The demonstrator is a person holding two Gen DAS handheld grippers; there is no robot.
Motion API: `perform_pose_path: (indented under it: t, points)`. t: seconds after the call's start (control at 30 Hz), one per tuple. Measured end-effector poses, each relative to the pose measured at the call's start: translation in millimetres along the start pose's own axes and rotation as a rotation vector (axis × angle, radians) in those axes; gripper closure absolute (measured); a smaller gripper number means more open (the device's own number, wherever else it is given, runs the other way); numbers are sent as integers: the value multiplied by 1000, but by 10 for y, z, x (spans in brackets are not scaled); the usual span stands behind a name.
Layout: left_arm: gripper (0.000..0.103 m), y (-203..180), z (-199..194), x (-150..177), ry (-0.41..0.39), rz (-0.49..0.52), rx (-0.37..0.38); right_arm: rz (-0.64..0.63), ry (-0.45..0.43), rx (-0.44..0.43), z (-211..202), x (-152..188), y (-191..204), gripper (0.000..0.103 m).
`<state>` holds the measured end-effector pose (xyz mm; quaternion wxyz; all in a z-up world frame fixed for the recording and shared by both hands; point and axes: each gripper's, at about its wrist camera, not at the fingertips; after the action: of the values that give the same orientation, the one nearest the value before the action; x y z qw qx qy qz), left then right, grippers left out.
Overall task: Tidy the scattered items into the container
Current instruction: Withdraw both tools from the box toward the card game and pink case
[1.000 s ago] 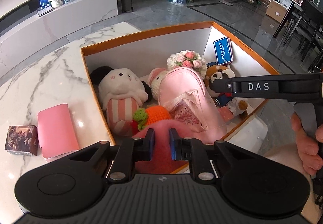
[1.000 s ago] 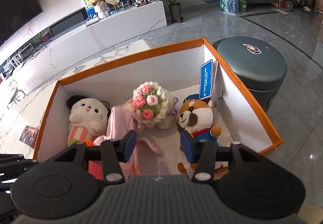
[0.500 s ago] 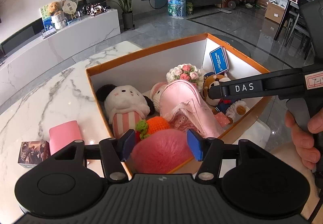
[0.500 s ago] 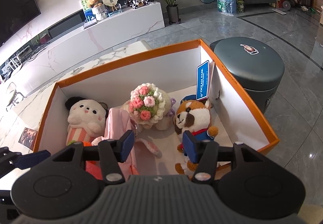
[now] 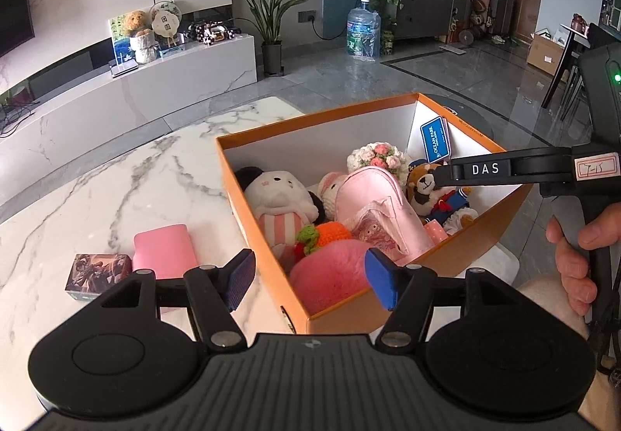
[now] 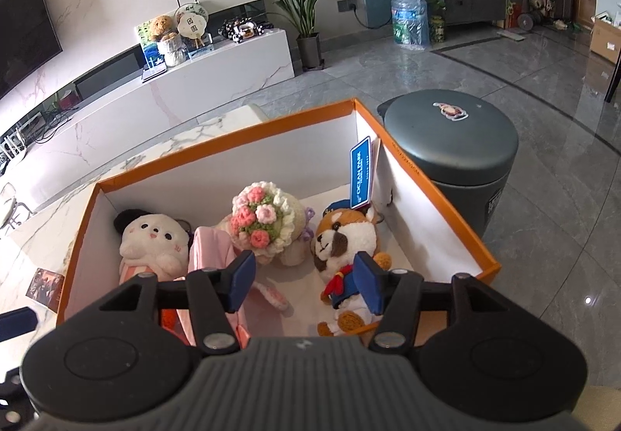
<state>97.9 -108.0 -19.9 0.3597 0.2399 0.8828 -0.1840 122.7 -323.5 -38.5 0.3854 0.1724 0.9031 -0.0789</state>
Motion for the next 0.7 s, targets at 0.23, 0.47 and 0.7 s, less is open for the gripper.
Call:
perform_pose_path:
  t: [0.23,0.47,0.7]
  points:
    - [29,161,-270,164,-40,-43,-20,-35,-37,57,-171,24,34,41]
    - [29,293,-482,268,-81,-89,-30,-82,-96,24,-557,134,209,41]
    - [29,483,-695,376,-128,-135,-58,-144,-165,-49,-949,181,579,41]
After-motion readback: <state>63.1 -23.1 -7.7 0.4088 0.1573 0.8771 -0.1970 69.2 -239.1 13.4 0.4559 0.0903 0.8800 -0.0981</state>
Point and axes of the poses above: each gripper's, at about its wrist camera, not at the fingertips, and z roughly the way its jaws point, y to its left, x to its underside, and after that the axes turned 13 degrees about x, right-handed
